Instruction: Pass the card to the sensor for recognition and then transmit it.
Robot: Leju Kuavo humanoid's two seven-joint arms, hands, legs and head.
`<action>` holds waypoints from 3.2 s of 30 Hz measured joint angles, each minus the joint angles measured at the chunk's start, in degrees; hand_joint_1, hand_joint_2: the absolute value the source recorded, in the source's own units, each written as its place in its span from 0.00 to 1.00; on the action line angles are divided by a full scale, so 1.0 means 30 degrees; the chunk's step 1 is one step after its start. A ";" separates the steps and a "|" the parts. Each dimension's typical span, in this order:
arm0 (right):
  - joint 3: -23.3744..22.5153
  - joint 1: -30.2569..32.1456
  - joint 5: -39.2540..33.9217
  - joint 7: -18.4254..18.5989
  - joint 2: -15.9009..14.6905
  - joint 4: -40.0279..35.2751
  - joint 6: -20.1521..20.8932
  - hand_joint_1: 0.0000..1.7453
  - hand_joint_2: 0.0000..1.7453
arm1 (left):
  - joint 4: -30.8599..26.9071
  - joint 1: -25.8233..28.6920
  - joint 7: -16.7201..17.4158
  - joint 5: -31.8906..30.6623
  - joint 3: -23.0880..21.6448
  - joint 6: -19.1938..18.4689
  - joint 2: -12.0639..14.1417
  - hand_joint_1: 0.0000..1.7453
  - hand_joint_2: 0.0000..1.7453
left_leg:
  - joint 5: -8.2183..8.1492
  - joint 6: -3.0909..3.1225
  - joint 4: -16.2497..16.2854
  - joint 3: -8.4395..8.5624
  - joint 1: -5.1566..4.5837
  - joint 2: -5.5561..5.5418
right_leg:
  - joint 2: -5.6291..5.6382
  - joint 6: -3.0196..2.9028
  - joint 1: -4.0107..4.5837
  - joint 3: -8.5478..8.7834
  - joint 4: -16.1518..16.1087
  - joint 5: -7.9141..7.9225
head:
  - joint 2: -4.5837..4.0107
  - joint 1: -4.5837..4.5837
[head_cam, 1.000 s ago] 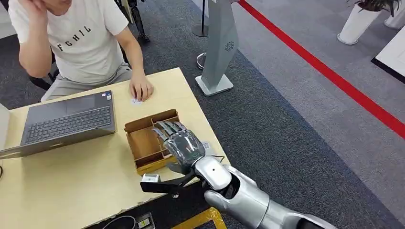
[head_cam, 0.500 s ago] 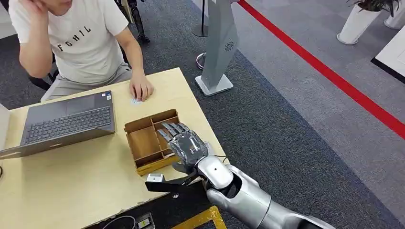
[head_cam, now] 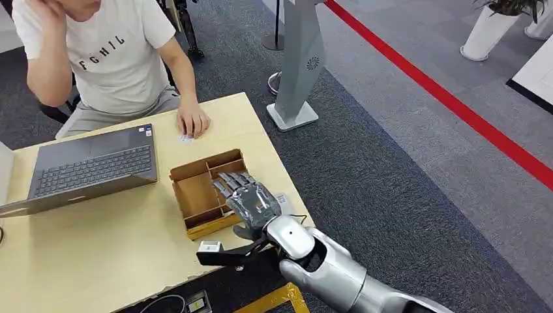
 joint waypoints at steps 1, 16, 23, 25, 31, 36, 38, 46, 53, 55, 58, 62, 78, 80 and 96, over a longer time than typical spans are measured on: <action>0.0022 -0.0002 0.0000 -0.0007 0.0014 0.0037 0.0007 0.00 1.00 | 0.0000 0.0000 0.0000 0.0000 0.0000 -0.0007 0.0000 0.00 0.00 | 0.0000 0.0000 0.0000 -0.0001 0.0000 0.0000 | 0.0000 0.0000 0.0000 0.0000 0.0000 0.0000 | 0.0001 0.0007; 0.0095 -0.0409 0.0066 -0.0313 0.0342 0.1406 -0.0372 0.00 1.00 | 0.0007 -0.0019 0.0058 0.0189 0.0000 0.0051 -0.0007 0.00 0.00 | 0.0000 0.0000 0.0000 -0.0003 0.0000 -0.0001 | -0.0004 0.0000 0.0000 0.0001 0.0001 0.0000 | 0.0007 0.0000; 0.0102 -0.0511 0.0175 -0.0146 0.0480 0.2083 -0.0591 0.00 1.00 | 0.0000 -0.0019 0.0058 0.0262 0.0000 0.0007 -0.0007 0.00 0.00 | 0.0000 0.0000 0.0000 -0.0004 0.0001 -0.0001 | -0.0002 0.0000 0.0001 -0.0001 0.0001 0.0000 | 0.0000 0.0007; 0.0102 -0.0539 0.0225 -0.0131 0.0481 0.2244 -0.0699 0.00 1.00 | 0.0000 -0.0022 0.0058 0.0270 0.0000 0.0007 -0.0007 0.00 0.00 | 0.0000 0.0000 0.0000 -0.0003 0.0000 -0.0001 | -0.0001 0.0000 0.0000 0.0000 0.0001 0.0000 | 0.0000 0.0001; 0.0095 -0.0758 0.0350 -0.0196 0.0481 0.2731 -0.0823 0.03 1.00 | 0.0007 -0.0021 0.0058 0.0270 0.0000 0.0007 -0.0007 0.00 0.00 | 0.0000 0.0000 0.0000 -0.0002 0.0000 -0.0001 | 0.0000 0.0000 0.0000 0.0000 0.0001 0.0000 | 0.0000 0.0007; 0.0065 -0.0888 0.0481 -0.0313 0.0481 0.3067 -0.0976 1.00 1.00 | 0.0000 -0.0021 0.0058 0.0219 0.0000 0.0000 0.0000 0.00 0.00 | 0.0000 0.0000 0.0000 -0.0001 0.0000 -0.0001 | -0.0001 0.0000 0.0000 0.0000 0.0000 0.0000 | 0.0007 0.0007; 0.0015 -0.0898 0.0640 -0.0328 0.0481 0.3198 -0.0976 1.00 1.00 | 0.0007 -0.0022 0.0058 0.0167 0.0000 0.0000 0.0000 0.00 0.00 | 0.0000 0.0000 0.0000 -0.0001 0.0000 -0.0001 | 0.0000 0.0000 0.0000 0.0000 0.0001 0.0000 | 0.0000 0.0007; -0.0182 -0.1106 0.0933 -0.0364 0.0444 0.3993 -0.1115 1.00 1.00 | 0.0007 -0.0022 0.0051 0.0044 0.0000 -0.0015 0.0087 0.00 0.00 | 0.0000 0.0000 0.0000 -0.0001 0.0000 0.0000 | 0.0002 0.0000 0.0000 -0.0001 0.0001 0.0000 | 0.0000 0.0007; -0.0211 -0.1213 0.0932 -0.0393 0.0430 0.4473 -0.1239 1.00 1.00 | 0.0007 -0.0028 0.0036 0.0044 0.0000 -0.0015 0.0160 0.00 0.00 | 0.0000 0.0000 0.0000 0.0001 0.0000 0.0000 | 0.0002 0.0000 0.0001 -0.0001 0.0000 0.0000 | 0.0000 0.0007; -0.0233 -0.1216 0.0918 -0.0423 0.0430 0.4611 -0.1268 1.00 1.00 | 0.0007 -0.0028 0.0022 0.0044 0.0000 -0.0015 0.0168 0.00 0.00 | 0.0000 0.0000 0.0000 0.0002 0.0000 0.0001 | 0.0006 0.0000 0.0001 -0.0001 0.0000 0.0000 | 0.0007 0.0007; -0.0270 -0.1259 0.0860 -0.0503 0.0430 0.4794 -0.1348 1.00 1.00 | 0.0000 -0.0028 0.0022 0.0044 0.0000 -0.0015 0.0168 0.00 0.00 | 0.0000 0.0000 0.0000 0.0004 0.0000 0.0001 | 0.0006 0.0000 0.0000 0.0000 -0.0001 0.0000 | 0.0007 0.0007; -0.0451 -0.1327 0.0809 -0.0627 0.0430 0.5027 -0.1493 1.00 1.00 | 0.0007 -0.0027 0.0015 0.0044 0.0000 -0.0015 0.0168 0.00 0.00 | 0.0001 0.0000 0.0001 0.0006 -0.0001 0.0001 | 0.0005 0.0001 -0.0001 0.0004 -0.0001 0.0002 | 0.0000 0.0007; -0.1676 -0.2836 0.1821 -0.2119 0.0371 0.1612 -0.0286 1.00 1.00 | 0.0000 -0.0018 0.0015 0.0336 0.0000 -0.0008 0.0174 0.00 0.00 | 0.0006 -0.0003 0.0003 0.0011 -0.0001 0.0011 | 0.0020 -0.0012 0.0000 0.0003 0.0005 0.0016 | 0.0007 0.0007; -0.2011 -0.3440 0.1865 -0.2527 0.0298 0.0265 0.0268 1.00 1.00 | 0.0007 -0.0012 -0.0007 0.0313 0.0000 -0.0007 0.0175 0.00 0.00 | 0.0007 -0.0003 0.0004 0.0012 -0.0001 0.0011 | 0.0021 -0.0013 0.0000 0.0001 0.0007 0.0016 | 0.0000 0.0007; -0.2034 -0.8305 0.1457 -0.3540 0.0444 -0.2384 0.0401 1.00 1.00 | 0.0007 -0.0053 -0.0298 -0.0489 -0.0058 -0.0408 0.0269 0.00 0.00 | 0.0007 -0.0004 0.0002 -0.0006 0.0002 0.0018 | 0.0027 -0.0014 0.0001 0.0004 0.0022 0.0018 | 0.0001 0.0007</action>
